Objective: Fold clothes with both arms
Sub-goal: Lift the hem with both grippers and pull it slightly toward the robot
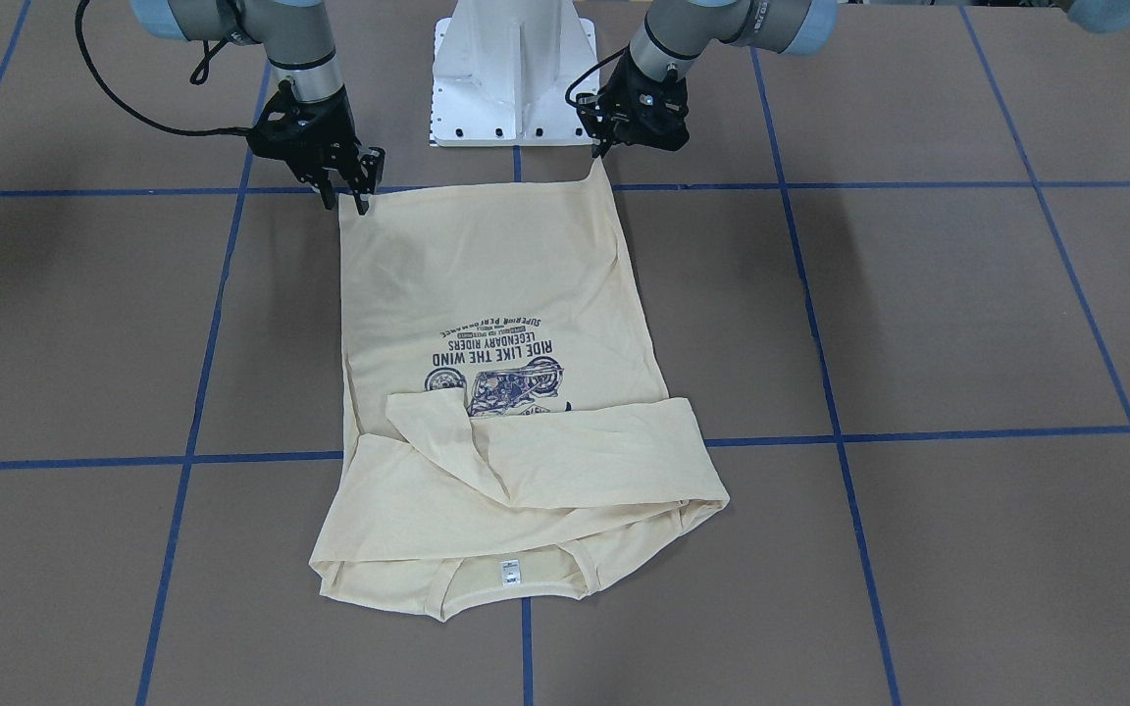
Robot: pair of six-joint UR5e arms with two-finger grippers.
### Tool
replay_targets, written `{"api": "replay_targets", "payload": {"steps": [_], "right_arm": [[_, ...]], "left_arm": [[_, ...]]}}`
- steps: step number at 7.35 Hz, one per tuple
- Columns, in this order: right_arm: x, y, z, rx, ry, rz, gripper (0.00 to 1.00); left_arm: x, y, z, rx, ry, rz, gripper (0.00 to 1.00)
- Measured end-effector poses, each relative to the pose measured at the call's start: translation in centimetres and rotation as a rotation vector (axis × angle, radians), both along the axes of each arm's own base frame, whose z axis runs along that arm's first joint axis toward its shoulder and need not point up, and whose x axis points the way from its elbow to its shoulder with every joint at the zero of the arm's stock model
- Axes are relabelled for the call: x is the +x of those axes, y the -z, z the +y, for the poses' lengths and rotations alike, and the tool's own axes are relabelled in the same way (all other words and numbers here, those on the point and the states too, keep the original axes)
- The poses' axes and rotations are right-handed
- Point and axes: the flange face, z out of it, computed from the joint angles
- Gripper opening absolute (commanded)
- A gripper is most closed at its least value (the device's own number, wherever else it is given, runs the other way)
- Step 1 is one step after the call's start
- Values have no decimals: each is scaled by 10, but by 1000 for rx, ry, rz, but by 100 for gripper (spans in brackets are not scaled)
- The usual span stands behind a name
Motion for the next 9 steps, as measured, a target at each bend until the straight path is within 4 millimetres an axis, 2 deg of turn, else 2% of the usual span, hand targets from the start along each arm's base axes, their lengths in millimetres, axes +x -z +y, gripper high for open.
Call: {"api": "replay_targets", "payload": {"steps": [6, 9], "right_arm": [[1, -6, 2, 7, -6, 18, 52], [-1, -6, 3, 14, -11, 36, 28]], "left_arm": [[0, 2, 0, -1, 1, 3, 0], [-3, 6, 1, 0, 0, 12, 0]]}}
